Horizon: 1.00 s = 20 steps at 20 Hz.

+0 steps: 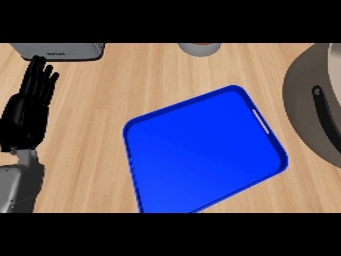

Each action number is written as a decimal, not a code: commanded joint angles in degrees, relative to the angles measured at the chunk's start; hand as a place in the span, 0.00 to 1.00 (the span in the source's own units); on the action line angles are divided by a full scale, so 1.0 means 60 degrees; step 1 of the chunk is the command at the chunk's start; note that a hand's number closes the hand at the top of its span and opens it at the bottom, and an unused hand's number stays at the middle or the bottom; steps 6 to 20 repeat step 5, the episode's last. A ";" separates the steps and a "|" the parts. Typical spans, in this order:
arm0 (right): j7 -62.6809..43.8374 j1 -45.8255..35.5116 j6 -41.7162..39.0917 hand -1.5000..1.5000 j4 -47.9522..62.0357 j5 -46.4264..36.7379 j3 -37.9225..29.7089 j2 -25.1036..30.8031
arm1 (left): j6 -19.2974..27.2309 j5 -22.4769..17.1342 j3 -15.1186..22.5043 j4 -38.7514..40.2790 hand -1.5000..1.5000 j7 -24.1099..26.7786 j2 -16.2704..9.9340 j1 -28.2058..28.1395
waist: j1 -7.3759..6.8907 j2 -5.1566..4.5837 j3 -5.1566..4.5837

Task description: Pick the croissant from the tray and place it in the pot

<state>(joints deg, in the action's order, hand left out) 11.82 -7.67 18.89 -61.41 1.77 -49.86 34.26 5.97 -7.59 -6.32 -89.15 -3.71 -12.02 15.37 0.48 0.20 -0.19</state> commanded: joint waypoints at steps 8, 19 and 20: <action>0.1110 0.1692 -0.1242 0.00 0.0488 0.1039 -0.1114 0.0282 | -0.0253 -0.0182 -0.0175 -0.0331 0.50 -0.0278 -0.0102 -0.0049 | -0.0015 -0.0020 0.0035; 0.1110 0.1692 -0.1242 0.00 0.0488 0.1039 -0.1114 0.0282 | -0.0253 -0.0182 -0.0175 -0.0331 0.50 -0.0278 -0.0102 -0.0049 | -0.0015 -0.0020 0.0035; 0.1110 0.1692 -0.1242 0.00 0.0488 0.1039 -0.1114 0.0282 | -0.0253 -0.0182 -0.0175 -0.0331 0.50 -0.0278 -0.0102 -0.0049 | -0.0015 -0.0020 0.0035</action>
